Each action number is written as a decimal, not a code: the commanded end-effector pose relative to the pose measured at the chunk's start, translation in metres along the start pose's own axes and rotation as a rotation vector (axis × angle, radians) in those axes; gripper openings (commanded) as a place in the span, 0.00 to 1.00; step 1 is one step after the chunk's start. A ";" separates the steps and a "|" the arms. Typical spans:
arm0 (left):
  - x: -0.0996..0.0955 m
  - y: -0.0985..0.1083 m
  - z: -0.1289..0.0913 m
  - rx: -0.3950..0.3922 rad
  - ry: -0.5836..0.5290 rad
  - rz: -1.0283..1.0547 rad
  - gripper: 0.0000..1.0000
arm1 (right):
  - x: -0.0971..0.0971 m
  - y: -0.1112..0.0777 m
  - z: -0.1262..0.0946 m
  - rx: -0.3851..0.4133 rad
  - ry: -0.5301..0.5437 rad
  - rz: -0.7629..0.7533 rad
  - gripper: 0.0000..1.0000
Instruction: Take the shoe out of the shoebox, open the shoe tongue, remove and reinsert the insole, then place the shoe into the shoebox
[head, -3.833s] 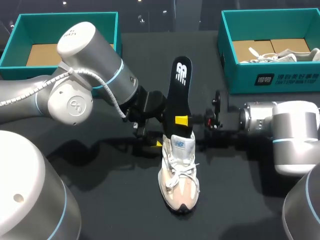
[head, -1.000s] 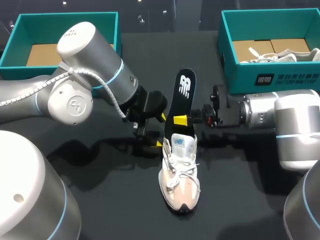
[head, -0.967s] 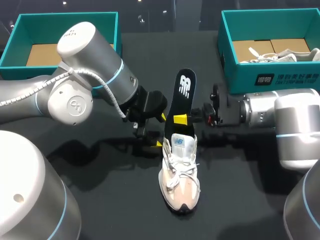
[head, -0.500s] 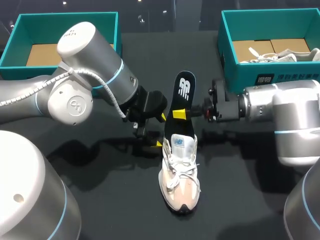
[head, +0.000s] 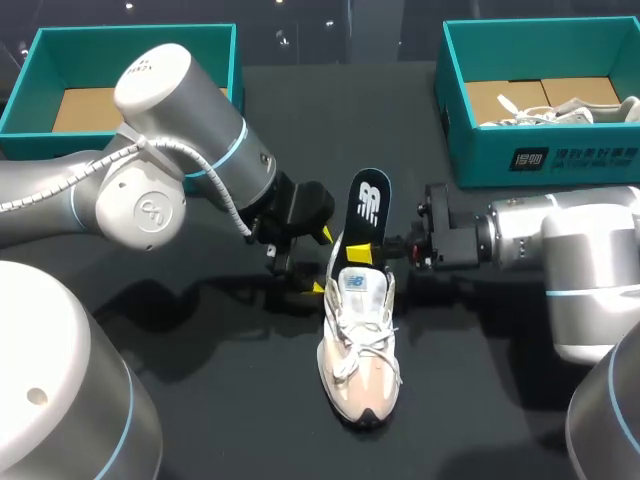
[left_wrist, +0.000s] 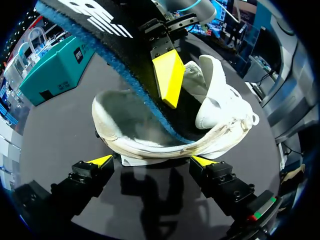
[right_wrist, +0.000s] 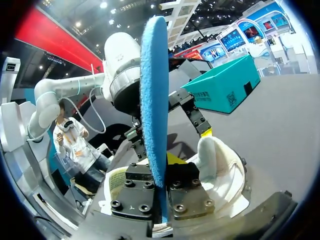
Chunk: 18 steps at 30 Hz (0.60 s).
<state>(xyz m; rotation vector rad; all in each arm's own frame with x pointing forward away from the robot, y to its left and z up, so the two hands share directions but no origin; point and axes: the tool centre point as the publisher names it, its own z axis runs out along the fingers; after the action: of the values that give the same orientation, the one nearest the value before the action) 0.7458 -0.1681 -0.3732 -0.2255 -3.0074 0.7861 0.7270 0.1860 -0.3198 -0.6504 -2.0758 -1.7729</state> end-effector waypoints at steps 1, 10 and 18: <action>0.000 0.000 0.001 -0.002 0.000 0.001 1.00 | 0.004 -0.012 0.002 0.010 0.000 0.023 0.00; 0.000 0.000 0.001 -0.002 0.000 0.001 1.00 | 0.005 -0.018 0.007 0.052 0.009 0.062 0.00; 0.000 0.000 0.001 -0.002 0.000 0.001 1.00 | 0.007 0.002 0.006 0.054 0.011 0.008 0.29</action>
<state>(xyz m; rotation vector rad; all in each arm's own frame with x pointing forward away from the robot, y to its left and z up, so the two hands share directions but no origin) 0.7458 -0.1681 -0.3732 -0.2255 -3.0074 0.7861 0.7207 0.1930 -0.3216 -0.6333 -2.0927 -1.7205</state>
